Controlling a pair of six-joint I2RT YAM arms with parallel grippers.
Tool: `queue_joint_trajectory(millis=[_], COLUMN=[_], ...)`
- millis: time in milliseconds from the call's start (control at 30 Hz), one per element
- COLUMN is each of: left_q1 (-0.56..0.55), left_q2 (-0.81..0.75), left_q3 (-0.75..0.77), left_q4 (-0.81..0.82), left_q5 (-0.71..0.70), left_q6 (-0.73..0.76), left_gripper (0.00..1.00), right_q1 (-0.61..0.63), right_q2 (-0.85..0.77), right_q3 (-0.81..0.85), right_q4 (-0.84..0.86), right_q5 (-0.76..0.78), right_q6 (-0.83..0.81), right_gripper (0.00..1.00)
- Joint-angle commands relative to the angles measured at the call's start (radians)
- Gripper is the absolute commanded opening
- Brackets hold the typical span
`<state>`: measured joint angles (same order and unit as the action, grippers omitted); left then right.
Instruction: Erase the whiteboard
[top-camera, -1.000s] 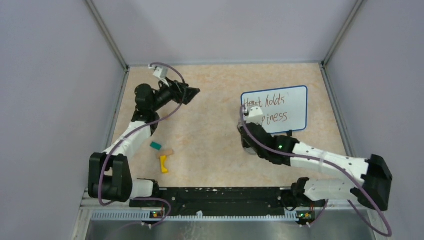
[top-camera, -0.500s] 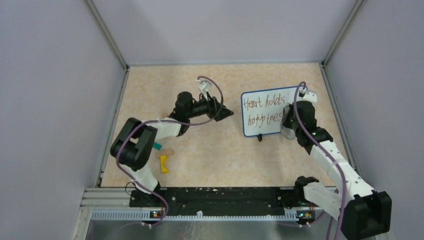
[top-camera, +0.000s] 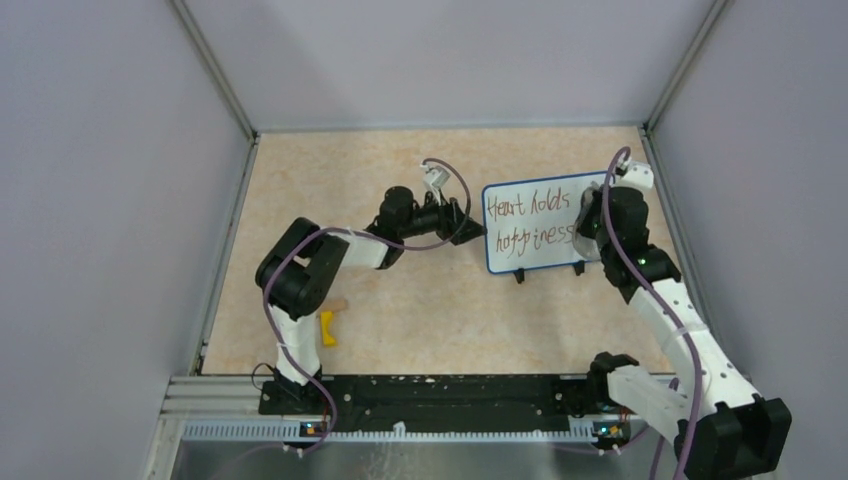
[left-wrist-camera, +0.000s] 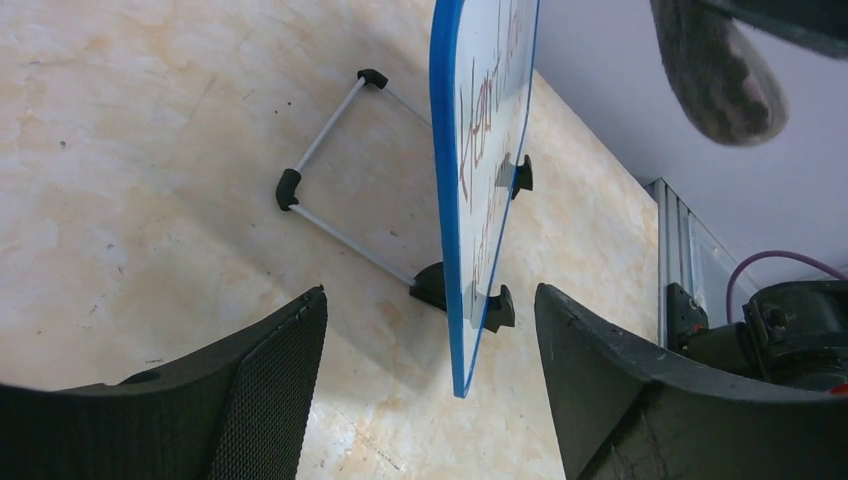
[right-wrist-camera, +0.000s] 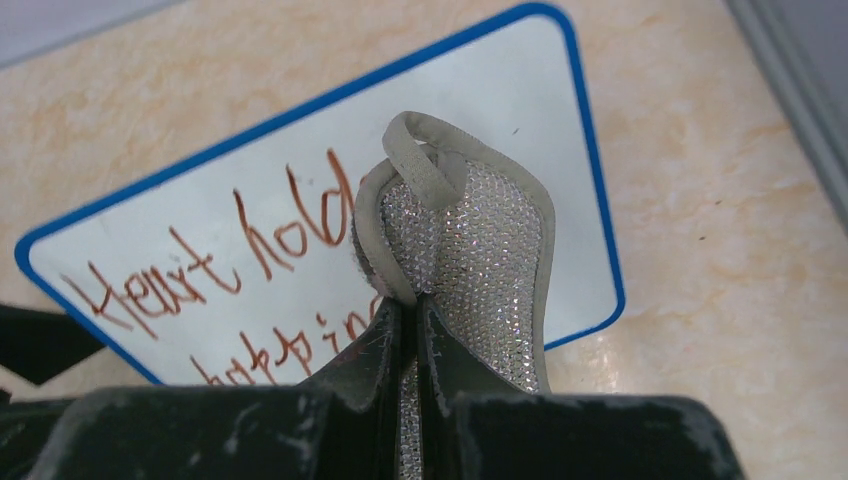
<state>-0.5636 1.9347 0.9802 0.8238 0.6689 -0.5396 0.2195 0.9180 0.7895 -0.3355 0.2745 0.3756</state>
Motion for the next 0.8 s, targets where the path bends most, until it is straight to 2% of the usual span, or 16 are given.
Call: queue_joint_trajectory(millis=[0, 133, 233, 333, 433, 567, 767], left_q1=[-0.001, -0.006, -0.013, -0.014, -0.018, -0.031, -0.041], left_q2=[0.026, 0.079, 0.101, 0.122, 0.150, 0.160, 0.155], left_q3=[-0.068, -0.015, -0.034, -0.053, -0.059, -0.035, -0.016], left_q4=[0.246, 0.217, 0.323, 0.367, 0.471, 0.436, 0.387], left_q5=[0.011, 0.079, 0.089, 0.063, 0.059, 0.020, -0.004], left_q6=[-0.074, -0.151, -0.174, -0.206, -0.255, -0.229, -0.210], left_gripper=[0.79, 0.83, 0.85, 0.79, 0.74, 0.60, 0.56], right_q1=[-0.023, -0.079, -0.199, -0.272, -0.284, -0.354, -0.379], right_q2=[0.043, 0.084, 0.127, 0.160, 0.188, 0.190, 0.227], right_q3=[0.089, 0.088, 0.117, 0.118, 0.111, 0.061, 0.023], right_q4=[0.066, 0.156, 0.183, 0.225, 0.224, 0.299, 0.368], right_q5=[0.193, 0.163, -0.089, -0.249, -0.219, -0.295, -0.291], right_q6=[-0.051, -0.121, -0.131, -0.164, -0.222, -0.178, -0.168], right_gripper=[0.00, 0.00, 0.00, 0.00, 0.00, 0.00, 0.00])
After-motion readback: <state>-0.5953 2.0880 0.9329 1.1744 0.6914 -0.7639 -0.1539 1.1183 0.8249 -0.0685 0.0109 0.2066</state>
